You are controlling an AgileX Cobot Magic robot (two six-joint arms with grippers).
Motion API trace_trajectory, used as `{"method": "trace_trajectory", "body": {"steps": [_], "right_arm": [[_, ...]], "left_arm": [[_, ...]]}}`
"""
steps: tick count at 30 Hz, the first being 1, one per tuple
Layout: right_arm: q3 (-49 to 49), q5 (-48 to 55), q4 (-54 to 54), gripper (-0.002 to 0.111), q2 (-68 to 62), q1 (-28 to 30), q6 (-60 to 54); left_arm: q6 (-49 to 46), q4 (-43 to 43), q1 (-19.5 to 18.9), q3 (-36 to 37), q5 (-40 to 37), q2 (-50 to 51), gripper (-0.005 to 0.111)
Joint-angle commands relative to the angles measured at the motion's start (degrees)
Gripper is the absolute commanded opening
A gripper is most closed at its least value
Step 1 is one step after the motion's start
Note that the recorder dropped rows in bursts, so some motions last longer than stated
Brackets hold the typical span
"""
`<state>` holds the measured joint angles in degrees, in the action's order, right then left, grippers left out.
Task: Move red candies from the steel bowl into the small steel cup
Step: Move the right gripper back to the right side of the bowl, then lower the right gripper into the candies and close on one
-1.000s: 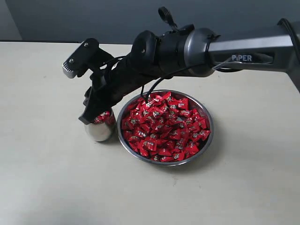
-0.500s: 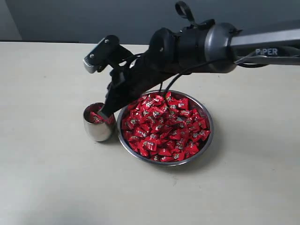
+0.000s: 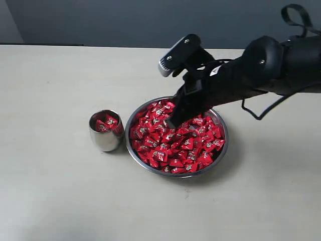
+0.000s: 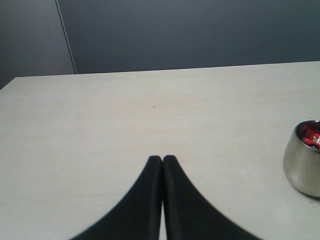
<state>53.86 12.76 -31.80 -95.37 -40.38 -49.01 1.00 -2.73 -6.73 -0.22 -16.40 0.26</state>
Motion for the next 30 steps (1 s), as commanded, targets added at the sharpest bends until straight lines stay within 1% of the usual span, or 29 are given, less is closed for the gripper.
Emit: {"method": "trace_trajectory", "body": {"steps": [1,6,11,14,19,25,30], "right_arm": [[-4.3,-3.0,-0.5,-0.001,2.0,2.6,-0.5],[-7.7,-4.7,-0.2,-0.001,1.9,3.2,-0.5],[-11.8,-11.4,0.3,-0.001,1.9,3.2,-0.5],[-13.1,-13.1,1.5,-0.001,1.9,3.2,-0.5],[-13.2,-13.2,1.8,-0.001,1.9,3.2,-0.5],[-13.2,-17.0,3.1,-0.001,1.9,3.2,-0.5],[-13.1,-15.9,4.6,-0.001,1.3,3.2,-0.5]], "left_arm": [[0.1,0.2,0.0,0.2,0.1,-0.3,0.000],[0.1,0.2,0.0,0.2,0.1,-0.3,0.000],[0.1,0.2,0.0,0.2,0.1,-0.3,0.000],[0.1,0.2,0.0,0.2,0.1,-0.3,0.000],[0.1,0.2,0.0,0.2,0.1,-0.3,0.000],[0.1,0.2,0.0,0.2,0.1,-0.3,0.000],[0.1,0.2,0.0,0.2,0.1,-0.3,0.000]]}}
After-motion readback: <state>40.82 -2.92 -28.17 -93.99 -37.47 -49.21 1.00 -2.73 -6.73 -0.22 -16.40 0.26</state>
